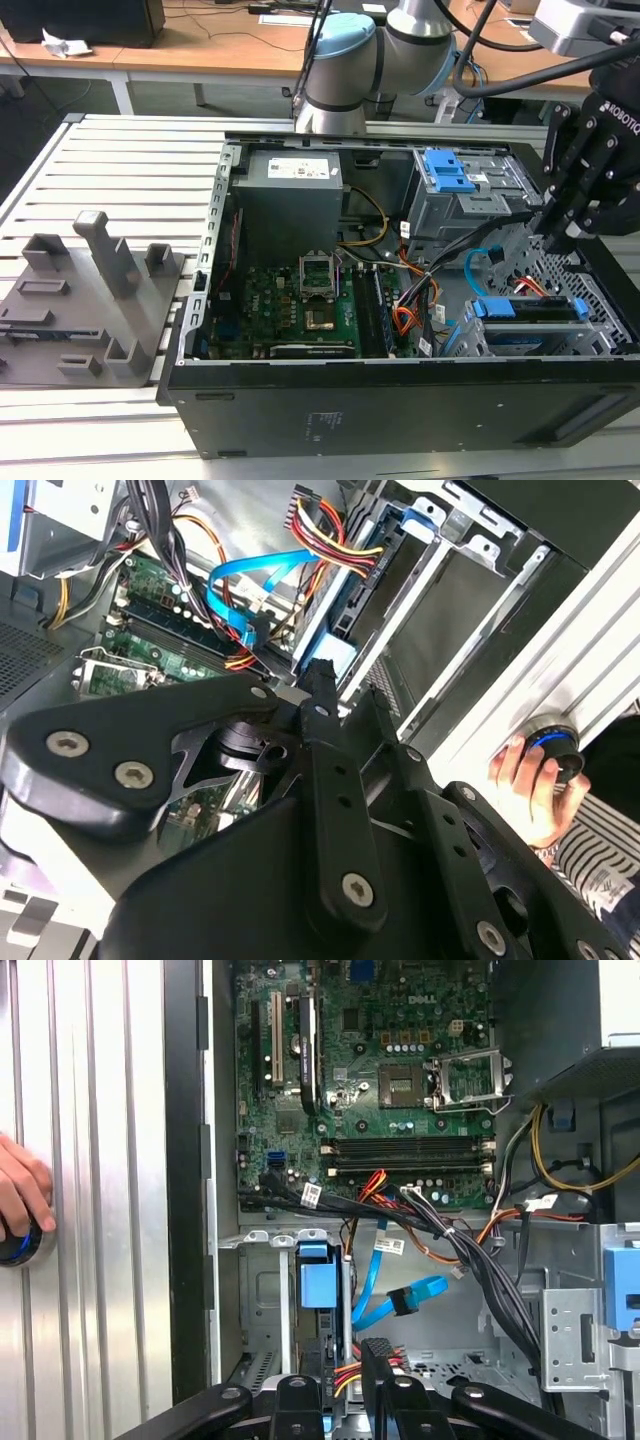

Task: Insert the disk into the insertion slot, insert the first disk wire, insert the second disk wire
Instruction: 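Insert the second disk wire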

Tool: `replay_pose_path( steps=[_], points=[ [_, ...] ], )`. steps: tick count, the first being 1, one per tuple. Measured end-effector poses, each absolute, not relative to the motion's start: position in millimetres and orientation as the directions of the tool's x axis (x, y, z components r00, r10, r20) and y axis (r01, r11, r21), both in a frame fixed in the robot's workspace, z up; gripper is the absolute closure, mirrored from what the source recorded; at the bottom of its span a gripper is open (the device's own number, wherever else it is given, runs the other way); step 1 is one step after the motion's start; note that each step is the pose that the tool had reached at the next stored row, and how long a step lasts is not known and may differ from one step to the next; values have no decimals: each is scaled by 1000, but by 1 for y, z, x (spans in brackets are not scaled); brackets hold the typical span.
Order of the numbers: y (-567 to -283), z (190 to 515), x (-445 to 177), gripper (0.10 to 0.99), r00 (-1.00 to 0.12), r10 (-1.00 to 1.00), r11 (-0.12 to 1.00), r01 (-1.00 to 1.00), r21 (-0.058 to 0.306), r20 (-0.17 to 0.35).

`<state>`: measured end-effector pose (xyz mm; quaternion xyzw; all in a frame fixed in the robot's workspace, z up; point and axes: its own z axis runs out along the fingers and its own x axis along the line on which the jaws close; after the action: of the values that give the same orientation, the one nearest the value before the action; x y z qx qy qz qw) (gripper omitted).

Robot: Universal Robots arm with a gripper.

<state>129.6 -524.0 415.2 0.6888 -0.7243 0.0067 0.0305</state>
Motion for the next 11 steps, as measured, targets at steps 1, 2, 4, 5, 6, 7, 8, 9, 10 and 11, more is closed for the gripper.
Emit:
replay_pose_path(
  steps=[1, 2, 4, 5, 6, 7, 8, 9, 10, 11],
  points=[
    [-524, 415, 128, 784, -49, -997, 51, -998, 32, 53],
    [-524, 415, 127, 784, -49, -997, 51, -998, 32, 53],
    [-524, 415, 123, 784, -49, -997, 51, -998, 32, 53],
    [-524, 415, 118, 784, -49, -997, 51, -998, 32, 53],
    [-524, 415, 114, 784, -49, -997, 51, -998, 32, 53],
    [-524, 415, 111, 784, -49, -997, 51, -998, 32, 53],
    [-524, 415, 109, 784, -49, -997, 51, -998, 32, 53],
    [-524, 415, 108, 784, -49, -997, 51, -998, 32, 53],
    [-524, 415, 107, 784, -49, -997, 51, -998, 32, 53],
    [-524, 415, 107, 784, -49, -997, 51, -998, 32, 53]
  ],
)
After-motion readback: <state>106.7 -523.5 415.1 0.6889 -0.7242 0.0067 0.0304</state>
